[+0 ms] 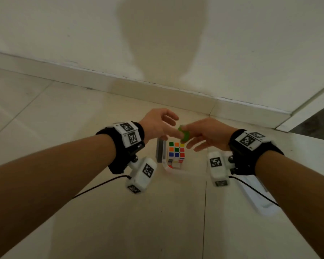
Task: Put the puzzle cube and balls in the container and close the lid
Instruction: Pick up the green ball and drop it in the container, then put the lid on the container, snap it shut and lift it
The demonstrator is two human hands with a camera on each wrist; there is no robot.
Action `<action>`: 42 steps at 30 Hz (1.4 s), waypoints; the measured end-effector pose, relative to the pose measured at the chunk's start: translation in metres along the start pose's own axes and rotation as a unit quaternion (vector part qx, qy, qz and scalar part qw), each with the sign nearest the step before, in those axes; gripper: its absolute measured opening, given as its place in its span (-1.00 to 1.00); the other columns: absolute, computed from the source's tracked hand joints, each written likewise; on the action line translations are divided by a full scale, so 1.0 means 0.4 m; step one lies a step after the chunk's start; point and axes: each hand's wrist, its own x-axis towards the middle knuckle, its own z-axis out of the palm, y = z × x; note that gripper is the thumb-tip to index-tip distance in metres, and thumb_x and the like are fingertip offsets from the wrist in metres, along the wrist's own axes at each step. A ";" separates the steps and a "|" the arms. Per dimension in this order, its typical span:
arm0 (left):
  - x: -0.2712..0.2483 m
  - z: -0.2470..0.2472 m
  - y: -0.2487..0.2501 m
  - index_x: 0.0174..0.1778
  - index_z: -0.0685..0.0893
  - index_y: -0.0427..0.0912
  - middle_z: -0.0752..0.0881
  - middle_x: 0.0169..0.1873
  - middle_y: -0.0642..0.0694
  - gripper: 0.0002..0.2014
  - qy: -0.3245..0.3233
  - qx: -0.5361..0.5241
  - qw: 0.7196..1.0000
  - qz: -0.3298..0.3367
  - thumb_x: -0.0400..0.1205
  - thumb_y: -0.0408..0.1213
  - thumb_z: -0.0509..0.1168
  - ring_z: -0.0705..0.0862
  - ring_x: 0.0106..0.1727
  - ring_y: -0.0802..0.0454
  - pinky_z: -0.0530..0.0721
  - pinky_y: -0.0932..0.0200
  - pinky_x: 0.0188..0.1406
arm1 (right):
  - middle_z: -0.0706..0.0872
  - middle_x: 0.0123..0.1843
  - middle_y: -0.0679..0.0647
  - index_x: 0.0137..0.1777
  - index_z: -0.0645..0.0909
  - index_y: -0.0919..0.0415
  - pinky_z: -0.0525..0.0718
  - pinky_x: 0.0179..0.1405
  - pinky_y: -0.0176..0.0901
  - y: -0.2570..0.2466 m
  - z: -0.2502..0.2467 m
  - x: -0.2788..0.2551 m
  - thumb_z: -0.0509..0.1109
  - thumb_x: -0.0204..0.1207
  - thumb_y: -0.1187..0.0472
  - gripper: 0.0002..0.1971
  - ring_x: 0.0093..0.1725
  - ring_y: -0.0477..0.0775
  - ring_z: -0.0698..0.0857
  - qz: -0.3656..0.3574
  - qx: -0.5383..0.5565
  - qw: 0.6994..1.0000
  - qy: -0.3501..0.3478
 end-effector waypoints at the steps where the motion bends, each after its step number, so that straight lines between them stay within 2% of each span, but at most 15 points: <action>1: 0.000 0.005 -0.011 0.24 0.65 -0.14 0.70 0.16 -0.08 -0.46 0.009 0.050 0.999 -0.013 0.35 -0.34 0.64 0.72 0.03 -0.02 0.76 0.07 -0.12 | 0.90 0.00 0.13 0.17 0.76 0.26 0.82 -0.07 -0.02 0.017 -0.007 0.002 0.46 0.57 -0.07 -0.60 -0.03 0.13 0.87 0.033 -0.041 0.999 -0.001; 4: -0.003 0.015 -0.058 0.40 0.52 -0.15 0.62 0.29 -0.15 -0.45 0.039 0.175 0.979 -0.091 0.52 -0.15 0.52 0.69 0.14 -0.13 0.80 -0.06 0.01 | 0.92 -0.08 0.01 0.08 0.81 0.20 0.79 0.10 0.04 0.070 -0.010 0.021 0.57 0.44 -0.13 -0.59 -0.01 0.08 0.89 0.120 -0.175 0.977 -0.013; 7: -0.013 0.026 -0.095 0.57 0.33 -0.22 0.56 0.37 -0.25 -0.32 0.026 0.174 0.968 -0.178 0.61 -0.02 0.41 0.65 0.24 -0.24 0.79 -0.18 0.08 | 0.91 -0.03 0.02 0.09 0.79 0.20 0.72 -0.17 -0.15 0.099 0.015 0.039 0.59 0.38 -0.14 -0.55 0.02 0.09 0.88 0.171 -0.238 0.956 -0.017; 9: -0.019 0.034 -0.098 0.51 0.39 -0.27 0.63 0.30 -0.30 -0.41 0.014 0.137 0.971 -0.194 0.65 -0.02 0.36 0.69 0.22 -0.25 0.78 -0.22 0.11 | 0.89 0.02 0.06 0.17 0.75 0.23 0.68 -0.26 -0.17 0.104 0.033 0.049 0.59 0.40 -0.14 -0.51 0.07 0.13 0.85 0.192 -0.263 0.945 -0.023; 13: -0.020 0.041 -0.090 0.09 0.58 -0.32 0.74 0.16 -0.43 -0.75 -0.003 0.068 0.981 -0.183 0.70 -0.16 0.32 0.78 0.11 -0.31 0.80 -0.26 0.06 | 0.86 0.13 0.11 0.30 0.68 0.24 0.65 -0.35 -0.20 0.099 0.055 0.067 0.53 0.49 -0.09 -0.49 0.13 0.17 0.82 0.203 -0.278 0.938 -0.043; 17: -0.015 0.036 -0.094 -0.14 0.60 -0.23 0.76 0.04 -0.36 -0.83 -0.011 0.034 0.983 -0.180 0.68 -0.22 0.35 0.80 0.06 -0.33 0.81 -0.25 0.04 | 0.87 0.15 0.08 0.35 0.67 0.26 0.66 -0.33 -0.17 0.093 0.065 0.067 0.49 0.56 -0.02 -0.54 0.02 0.13 0.79 0.201 -0.268 0.940 -0.064; 19: -0.014 0.034 -0.094 -0.16 0.60 -0.20 0.76 -0.01 -0.31 -0.85 -0.015 0.028 0.984 -0.178 0.68 -0.23 0.35 0.81 0.05 -0.32 0.81 -0.26 0.04 | 0.87 0.16 0.11 0.35 0.68 0.28 0.70 -0.27 -0.16 0.095 0.064 0.065 0.48 0.58 0.02 -0.56 -0.03 0.13 0.77 0.196 -0.259 0.944 -0.064; 21: -0.013 0.036 -0.091 -0.17 0.59 -0.20 0.75 0.00 -0.32 -0.85 -0.017 0.026 0.984 -0.177 0.69 -0.26 0.34 0.80 0.07 -0.34 0.80 -0.27 0.06 | 0.87 0.15 0.11 0.34 0.68 0.28 0.78 -0.06 -0.05 0.102 0.060 0.062 0.47 0.59 0.02 -0.57 0.05 0.17 0.80 0.189 -0.251 0.947 -0.060; 24: -0.013 0.038 -0.088 -0.19 0.57 -0.20 0.72 -0.12 -0.26 -0.84 -0.008 0.037 0.985 -0.171 0.69 -0.28 0.33 0.78 0.09 -0.35 0.80 -0.26 0.06 | 0.89 0.08 0.07 0.29 0.70 0.27 0.75 0.22 0.14 0.109 0.048 0.057 0.47 0.58 0.01 -0.60 0.16 0.18 0.82 0.179 -0.238 0.953 -0.054; 28: -0.008 0.030 -0.085 -0.15 0.56 -0.21 0.73 -0.11 -0.27 -0.87 0.007 0.064 0.984 -0.165 0.67 -0.28 0.35 0.79 0.08 -0.35 0.80 -0.26 0.02 | 0.91 0.02 0.04 0.23 0.72 0.30 0.78 0.19 0.12 0.099 0.016 0.033 0.44 0.62 0.07 -0.67 0.08 0.17 0.87 0.156 -0.196 0.967 -0.053; 31: 0.000 0.010 -0.089 0.13 0.57 -0.26 0.72 0.03 -0.33 -0.77 0.036 0.095 0.982 -0.156 0.65 -0.25 0.39 0.79 0.04 -0.33 0.83 -0.26 -0.05 | 0.91 0.03 0.07 0.22 0.71 0.28 0.78 0.18 0.10 0.073 -0.025 -0.004 0.41 0.65 0.12 -0.72 0.07 0.16 0.87 0.107 -0.111 0.987 -0.056; 34: 0.007 -0.008 -0.093 0.13 0.59 -0.28 0.75 0.01 -0.36 -0.75 0.054 0.142 0.978 -0.143 0.63 -0.23 0.41 0.81 -0.03 -0.32 0.84 -0.24 -0.10 | 0.90 -0.03 0.15 0.14 0.71 0.30 0.78 -0.25 -0.10 0.053 -0.096 -0.038 0.42 0.64 0.13 -0.76 -0.09 0.13 0.88 -0.001 0.016 0.999 0.044; 37: 0.010 -0.023 -0.099 0.02 0.62 -0.34 0.77 -0.14 -0.35 -0.73 0.067 0.208 0.967 -0.130 0.60 -0.19 0.43 0.83 -0.15 -0.31 0.85 -0.17 -0.18 | 0.82 -0.31 0.17 -0.06 0.72 0.29 0.58 -0.53 -0.22 0.062 -0.171 -0.056 0.43 0.59 0.15 -0.82 -0.45 0.07 0.70 -0.082 0.146 0.957 0.235; 39: 0.012 -0.031 -0.104 -0.03 0.59 -0.31 0.75 -0.26 -0.28 -0.71 0.072 0.271 0.953 -0.114 0.59 -0.13 0.43 0.83 -0.30 -0.25 0.85 -0.03 -0.34 | 0.76 -0.42 0.14 -0.19 0.71 0.25 0.49 -0.57 -0.22 0.095 -0.219 -0.060 0.41 0.56 0.16 -0.82 -0.55 0.04 0.59 -0.082 0.175 0.917 0.350; 42: 0.013 -0.033 -0.109 -0.01 0.54 -0.27 0.71 -0.29 -0.21 -0.68 0.076 0.327 0.937 -0.102 0.59 -0.08 0.40 0.79 -0.40 -0.17 0.79 0.08 -0.47 | 0.82 -0.21 0.29 -0.20 0.68 0.26 0.53 -0.52 -0.19 0.191 -0.285 -0.063 0.36 0.56 0.13 -0.78 -0.51 0.08 0.62 0.005 0.091 0.895 0.437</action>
